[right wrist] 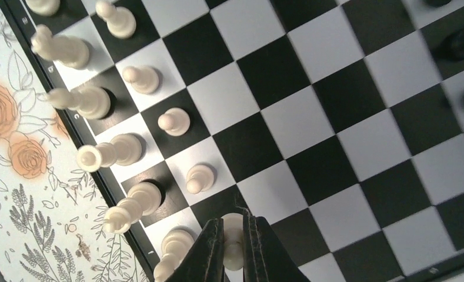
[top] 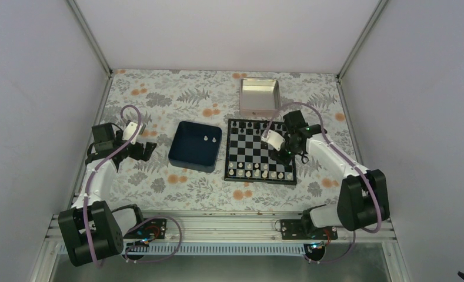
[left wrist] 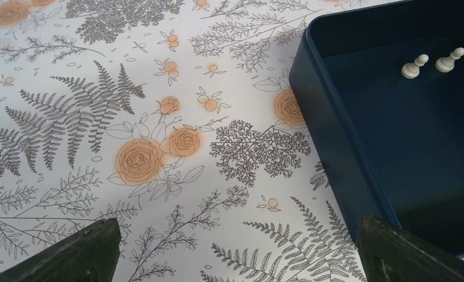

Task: Set up the chess pieces on the board
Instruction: Place the chess piece on the chessboard.

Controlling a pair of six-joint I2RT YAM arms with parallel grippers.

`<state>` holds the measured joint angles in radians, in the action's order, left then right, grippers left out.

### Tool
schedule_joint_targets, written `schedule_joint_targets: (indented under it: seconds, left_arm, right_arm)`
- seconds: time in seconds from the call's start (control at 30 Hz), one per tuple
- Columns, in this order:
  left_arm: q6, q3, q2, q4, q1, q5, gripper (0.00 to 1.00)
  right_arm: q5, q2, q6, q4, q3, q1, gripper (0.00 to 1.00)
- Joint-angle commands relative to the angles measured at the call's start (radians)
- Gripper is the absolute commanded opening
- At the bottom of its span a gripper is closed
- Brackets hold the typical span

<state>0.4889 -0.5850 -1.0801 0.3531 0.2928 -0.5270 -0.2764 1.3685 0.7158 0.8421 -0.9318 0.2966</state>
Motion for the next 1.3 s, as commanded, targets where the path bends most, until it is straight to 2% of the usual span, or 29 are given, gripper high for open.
schedule_joint_targets:
  seconds: [0.0,0.33,0.83,1.0,1.27]
  left_arm:
    - [0.005,0.001,-0.01,-0.016,0.007,0.001,1.0]
    - [0.004,-0.001,-0.02,-0.017,0.007,0.005,1.0]
    - [0.007,0.0,-0.027,-0.017,0.007,-0.002,1.0]
    - [0.006,0.001,-0.027,-0.016,0.006,-0.004,1.0]
    - [0.01,0.001,-0.026,-0.016,0.008,-0.011,1.0]
  right_arm:
    - [-0.064,0.038,0.042,-0.066,0.051,-0.015,0.04]
    - [-0.046,0.06,0.043,-0.141,0.144,-0.019,0.04]
    - [-0.018,0.096,0.047,-0.175,0.171,-0.032,0.06]
    - [-0.01,0.098,0.046,-0.175,0.161,-0.037,0.12]
    - [-0.031,0.04,0.065,-0.058,0.074,-0.04,0.27]
